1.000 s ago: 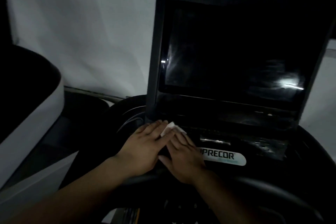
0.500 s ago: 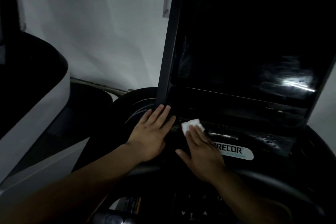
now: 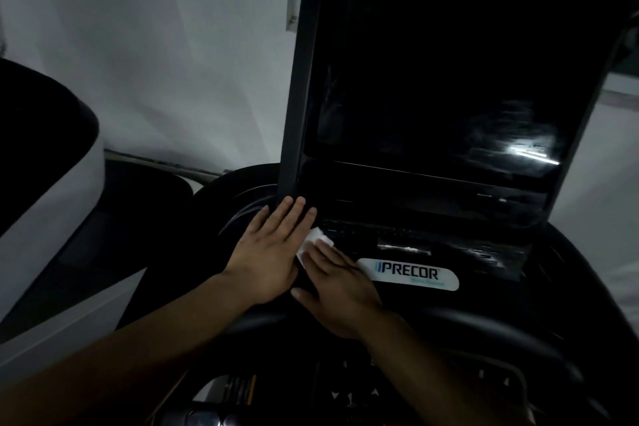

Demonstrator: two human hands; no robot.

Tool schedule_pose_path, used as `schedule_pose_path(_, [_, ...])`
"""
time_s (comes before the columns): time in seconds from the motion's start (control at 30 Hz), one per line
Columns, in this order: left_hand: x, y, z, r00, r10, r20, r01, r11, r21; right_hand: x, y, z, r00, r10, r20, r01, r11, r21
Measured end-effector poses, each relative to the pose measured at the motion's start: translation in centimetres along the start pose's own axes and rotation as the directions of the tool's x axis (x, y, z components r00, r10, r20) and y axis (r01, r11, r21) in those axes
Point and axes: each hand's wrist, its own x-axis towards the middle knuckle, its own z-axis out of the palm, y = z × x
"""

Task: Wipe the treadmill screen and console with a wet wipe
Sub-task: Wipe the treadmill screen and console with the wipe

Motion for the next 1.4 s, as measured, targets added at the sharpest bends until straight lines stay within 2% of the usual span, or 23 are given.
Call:
schedule_pose_path(0.1, [-0.1, 0.2, 0.1, 1.0, -0.01, -0.009, 0.01, 1.0, 0.006, -1.9, 2.5, -1.0, 0.997, 0.029, -0.071, -0.032, 0.998, -0.052])
schedule_pose_path(0.2, [-0.1, 0.6, 0.0, 1.0, -0.018, 0.004, 0.018, 1.0, 0.02, -4.8, 6.6, -1.5, 0.975, 0.189, -0.113, -0.199, 0.976, -0.088])
schedule_pose_path(0.27, [0.1, 1.1, 0.0, 1.0, -0.024, 0.004, 0.024, 1.0, 0.013, -5.2, 7.0, -1.7, 0.954, 0.278, -0.116, -0.288, 0.954, -0.081])
schedule_pose_path(0.3, [0.2, 1.3, 0.2, 1.0, -0.031, 0.0, 0.031, 0.999, 0.012, -4.8, 6.1, -1.6, 0.952, 0.276, -0.134, -0.288, 0.954, -0.079])
schedule_pose_path(0.37, [0.4, 1.7, 0.5, 0.999, -0.047, -0.006, 0.047, 0.999, 0.007, -3.2, 3.0, -0.5, 0.974, 0.163, -0.155, -0.175, 0.982, -0.067])
schedule_pose_path(0.47, [0.4, 1.9, 0.5, 0.998, -0.057, -0.04, 0.056, 0.998, -0.024, -1.7, -0.7, 0.5, 0.997, -0.008, -0.078, 0.007, 1.0, -0.016])
schedule_pose_path(0.5, [0.4, 1.8, 0.3, 0.997, -0.062, -0.049, 0.06, 0.998, -0.033, -1.6, -0.3, 0.6, 0.997, 0.0, -0.082, -0.002, 1.0, -0.028])
schedule_pose_path(0.63, [0.4, 1.3, -0.4, 0.997, -0.049, -0.061, 0.048, 0.999, -0.023, -1.7, 2.5, -0.6, 0.97, 0.189, -0.15, -0.192, 0.981, -0.006])
schedule_pose_path(0.77, [0.6, 2.1, -1.4, 0.994, -0.064, -0.092, 0.061, 0.998, -0.035, -1.0, 1.6, -1.1, 0.984, 0.155, -0.082, -0.161, 0.984, -0.07])
schedule_pose_path(0.83, [1.0, 2.4, -2.2, 0.991, -0.058, -0.121, 0.053, 0.998, -0.047, -1.0, 2.4, -1.8, 0.986, 0.133, -0.101, -0.129, 0.991, 0.04])
schedule_pose_path(0.87, [1.2, 2.4, -2.7, 0.989, -0.048, -0.14, 0.041, 0.998, -0.049, -1.1, 3.0, -2.5, 0.975, 0.153, -0.161, -0.138, 0.985, 0.1])
schedule_pose_path(0.9, [1.5, 2.4, -3.3, 0.986, -0.04, -0.159, 0.032, 0.998, -0.053, -1.1, 3.9, -3.6, 0.943, 0.192, -0.271, -0.157, 0.977, 0.144])
schedule_pose_path(0.93, [1.8, 2.4, -4.0, 0.983, -0.041, -0.181, 0.03, 0.998, -0.063, -0.9, 4.6, -5.3, 0.879, 0.241, -0.411, -0.18, 0.967, 0.182])
schedule_pose_path(1.0, [2.4, 2.4, -5.5, 0.974, -0.058, -0.218, 0.038, 0.995, -0.096, 0.2, 6.0, -9.7, 0.684, 0.357, -0.637, -0.22, 0.933, 0.287])
schedule_pose_path(1.07, [2.8, 2.4, -6.7, 0.967, -0.062, -0.245, 0.029, 0.99, -0.135, 2.0, 7.5, -14.1, 0.521, 0.495, -0.695, -0.226, 0.866, 0.446])
schedule_pose_path(1.13, [2.8, 2.0, -7.8, 0.961, -0.042, -0.274, -0.001, 0.988, -0.152, 3.8, 8.5, -17.2, 0.434, 0.604, -0.669, -0.195, 0.788, 0.585])
schedule_pose_path(1.17, [2.8, 1.9, -8.4, 0.957, -0.039, -0.288, -0.01, 0.986, -0.166, 4.6, 8.6, -18.2, 0.434, 0.647, -0.627, -0.165, 0.741, 0.651])
schedule_pose_path(1.2, [2.7, 1.8, -9.0, 0.951, -0.047, -0.305, -0.014, 0.981, -0.194, 5.3, 8.3, -18.9, 0.471, 0.678, -0.564, -0.124, 0.685, 0.718])
schedule_pose_path(1.27, [2.4, 1.6, -9.9, 0.933, -0.098, -0.347, -0.006, 0.958, -0.288, 6.4, 7.1, -19.5, 0.623, 0.673, -0.399, -0.047, 0.541, 0.84])
schedule_pose_path(1.33, [2.2, 1.4, -10.5, 0.912, -0.167, -0.376, 0.008, 0.921, -0.39, 6.9, 6.0, -19.6, 0.763, 0.592, -0.259, -0.032, 0.435, 0.9])
schedule_pose_path(1.4, [2.4, 1.3, -10.5, 0.891, -0.244, -0.384, 0.006, 0.85, -0.526, 6.7, 5.2, -19.7, 0.842, 0.519, -0.148, -0.074, 0.383, 0.921])
